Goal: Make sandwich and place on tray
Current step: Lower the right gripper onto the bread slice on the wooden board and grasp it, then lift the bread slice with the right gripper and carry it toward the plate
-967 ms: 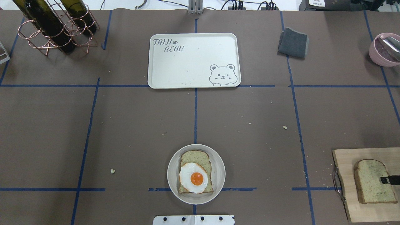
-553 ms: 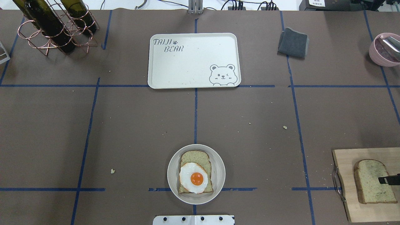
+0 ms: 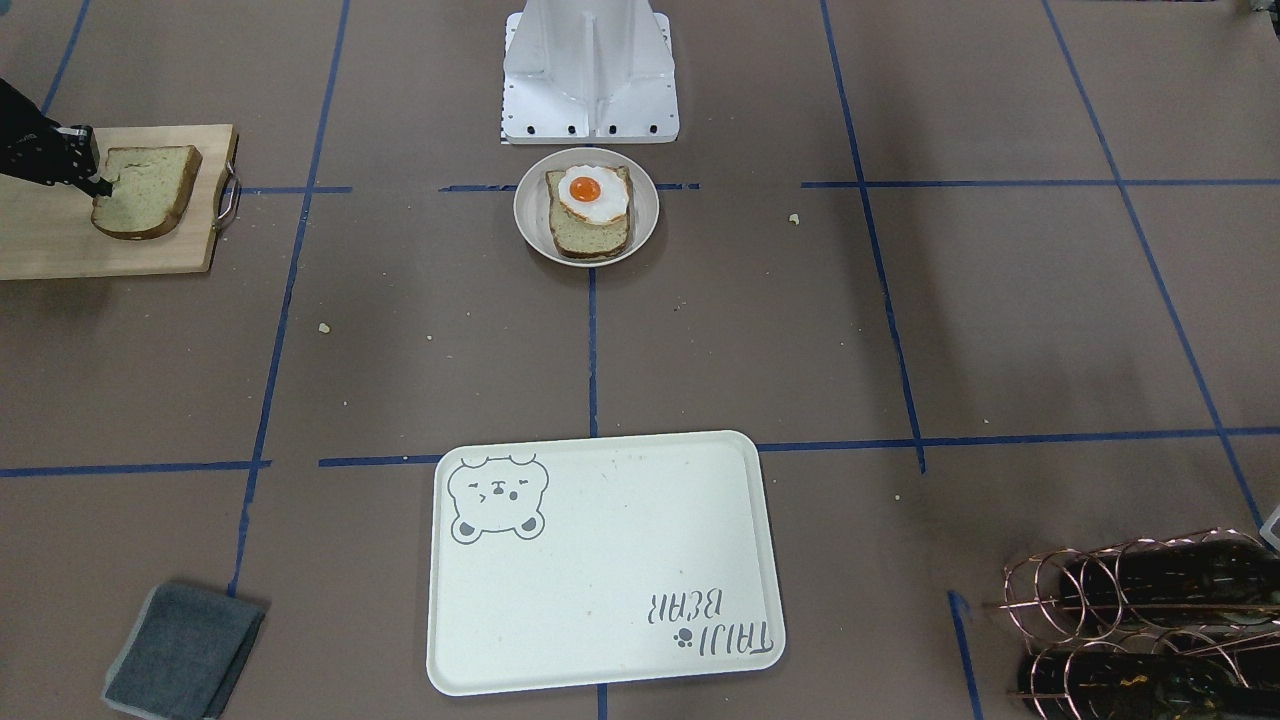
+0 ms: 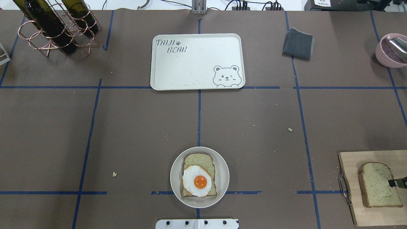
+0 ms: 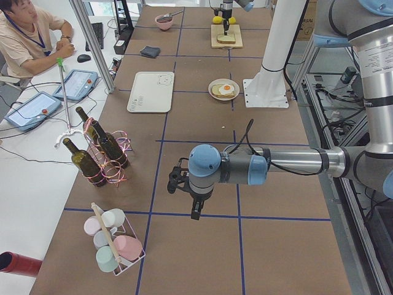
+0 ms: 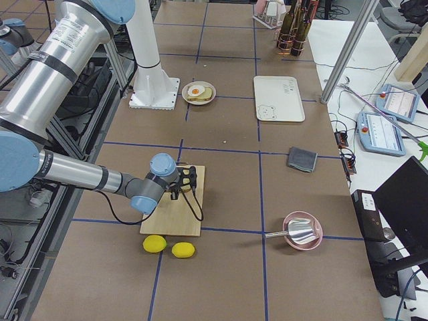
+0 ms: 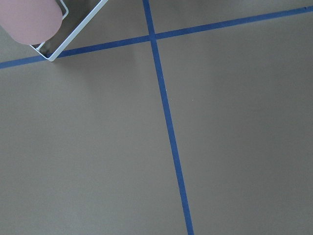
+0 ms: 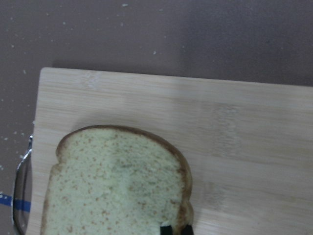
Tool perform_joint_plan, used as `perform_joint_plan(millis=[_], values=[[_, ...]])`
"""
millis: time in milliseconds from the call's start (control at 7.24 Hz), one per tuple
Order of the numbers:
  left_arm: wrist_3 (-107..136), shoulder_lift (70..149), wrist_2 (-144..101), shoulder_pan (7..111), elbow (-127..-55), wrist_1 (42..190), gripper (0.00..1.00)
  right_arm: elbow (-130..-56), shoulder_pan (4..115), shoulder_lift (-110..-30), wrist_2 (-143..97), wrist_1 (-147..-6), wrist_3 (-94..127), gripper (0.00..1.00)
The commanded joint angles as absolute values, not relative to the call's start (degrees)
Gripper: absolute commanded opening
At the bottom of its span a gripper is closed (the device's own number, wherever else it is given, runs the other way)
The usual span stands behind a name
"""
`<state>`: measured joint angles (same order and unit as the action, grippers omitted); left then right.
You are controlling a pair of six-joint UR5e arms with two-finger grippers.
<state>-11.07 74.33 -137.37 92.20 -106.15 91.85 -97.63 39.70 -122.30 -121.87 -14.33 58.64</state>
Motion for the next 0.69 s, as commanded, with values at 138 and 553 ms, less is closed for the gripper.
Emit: perform_joint_plan(millis=[138,553], values=[[-11.07,74.27,-137.29,92.20,-106.08,91.85,1.00,-103.94,43.04,-121.56,-130.64,-12.83,61.67,0.00],[-11.07,74.27,-137.29,92.20,-105.82,91.85,1.00,-107.58,41.59,-108.17,-131.58,-14.67,76.85,0.00]])
